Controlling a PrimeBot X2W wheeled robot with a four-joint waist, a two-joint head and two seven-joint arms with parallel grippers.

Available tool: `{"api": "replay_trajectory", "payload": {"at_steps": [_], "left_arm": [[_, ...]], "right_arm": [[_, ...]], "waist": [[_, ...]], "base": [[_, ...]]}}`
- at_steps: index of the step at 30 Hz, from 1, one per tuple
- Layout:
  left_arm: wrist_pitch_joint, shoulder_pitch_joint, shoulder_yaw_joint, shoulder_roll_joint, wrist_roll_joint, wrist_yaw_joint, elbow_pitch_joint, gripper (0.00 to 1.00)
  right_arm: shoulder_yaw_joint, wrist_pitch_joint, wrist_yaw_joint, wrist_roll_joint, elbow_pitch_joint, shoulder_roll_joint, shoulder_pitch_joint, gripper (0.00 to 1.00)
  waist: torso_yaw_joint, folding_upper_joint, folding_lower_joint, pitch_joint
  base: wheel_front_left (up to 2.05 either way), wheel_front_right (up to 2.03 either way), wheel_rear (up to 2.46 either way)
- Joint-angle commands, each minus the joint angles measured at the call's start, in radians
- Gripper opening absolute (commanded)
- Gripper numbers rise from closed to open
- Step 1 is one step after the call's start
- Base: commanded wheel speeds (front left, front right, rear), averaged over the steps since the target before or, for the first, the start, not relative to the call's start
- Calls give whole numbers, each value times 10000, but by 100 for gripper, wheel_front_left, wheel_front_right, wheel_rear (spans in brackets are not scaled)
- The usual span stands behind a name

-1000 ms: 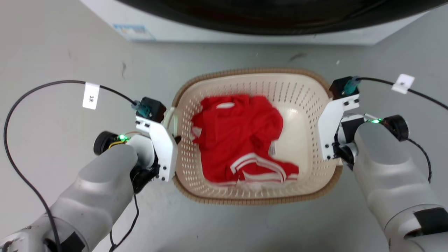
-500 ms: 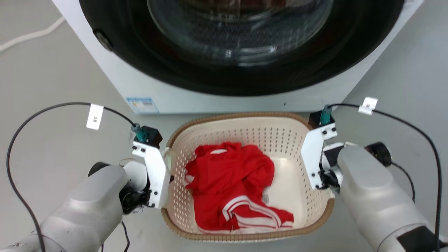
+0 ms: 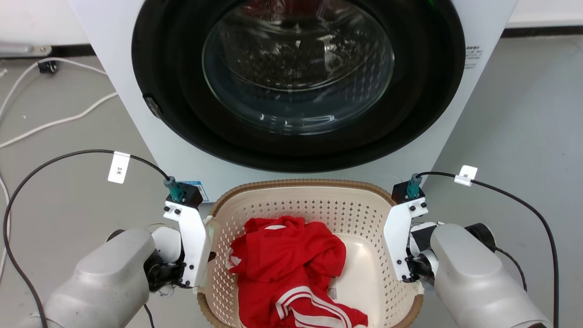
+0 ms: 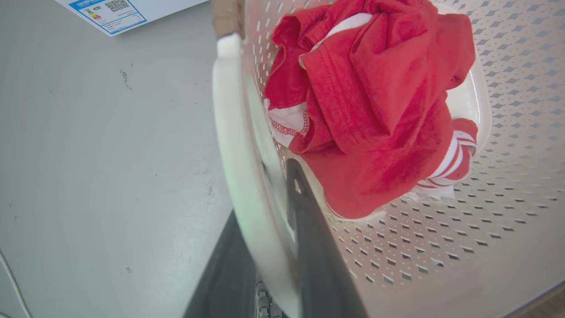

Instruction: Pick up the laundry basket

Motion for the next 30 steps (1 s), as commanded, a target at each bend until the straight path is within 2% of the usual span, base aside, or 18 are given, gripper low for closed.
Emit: {"api": "replay_trajectory", "payload": {"at_steps": [1,12,30], "left_arm": [[-10,-14,2,582,114,40,344,0],[237,304,-23,437,88,48,527,0],[336,228,-41,378,271,48,603,0]], "right_arm": [[121,17,31,-85,138,-446,210,0],[68,-237,28,126,434,-474,264,0],[245,-277,16,333,600,-480,54,0]], "waist": [[14,0,2,-157],[118,0,2,-552],[99,0,2,-618]], "base": [[0,0,0],[0,0,0],[0,0,0]]}}
